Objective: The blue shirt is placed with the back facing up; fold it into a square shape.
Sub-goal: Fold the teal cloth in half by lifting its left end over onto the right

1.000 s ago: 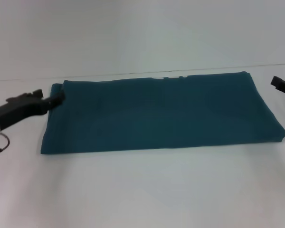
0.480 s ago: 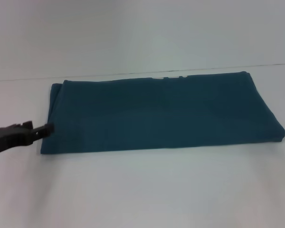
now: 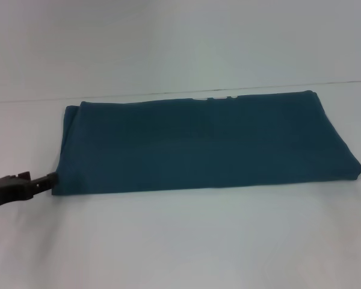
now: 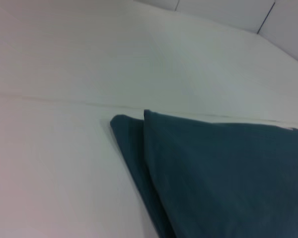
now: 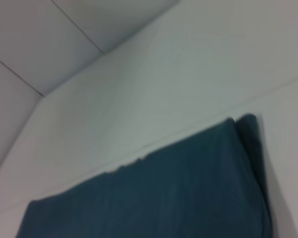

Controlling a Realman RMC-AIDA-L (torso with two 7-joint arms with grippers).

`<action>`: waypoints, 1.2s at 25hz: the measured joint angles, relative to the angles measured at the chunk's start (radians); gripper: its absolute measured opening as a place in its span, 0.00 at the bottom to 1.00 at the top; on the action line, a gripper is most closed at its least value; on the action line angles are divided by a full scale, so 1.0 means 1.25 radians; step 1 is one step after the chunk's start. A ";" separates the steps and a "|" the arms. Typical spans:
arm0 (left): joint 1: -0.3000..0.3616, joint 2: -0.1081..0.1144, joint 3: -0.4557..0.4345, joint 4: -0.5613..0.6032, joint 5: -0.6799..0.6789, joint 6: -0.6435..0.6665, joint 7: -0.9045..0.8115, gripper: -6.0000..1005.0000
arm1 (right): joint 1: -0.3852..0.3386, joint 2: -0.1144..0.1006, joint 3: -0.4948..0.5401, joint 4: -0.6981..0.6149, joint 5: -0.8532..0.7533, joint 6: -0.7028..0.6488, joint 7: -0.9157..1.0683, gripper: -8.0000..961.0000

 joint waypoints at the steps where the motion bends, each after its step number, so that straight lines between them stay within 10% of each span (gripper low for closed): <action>1: -0.002 0.000 0.001 -0.001 0.004 0.000 -0.004 0.77 | 0.004 -0.001 0.002 -0.001 -0.018 -0.001 0.010 0.85; 30: -0.090 0.013 0.028 -0.073 0.082 -0.051 -0.028 0.77 | 0.103 0.015 -0.040 0.122 -0.140 0.180 0.029 0.84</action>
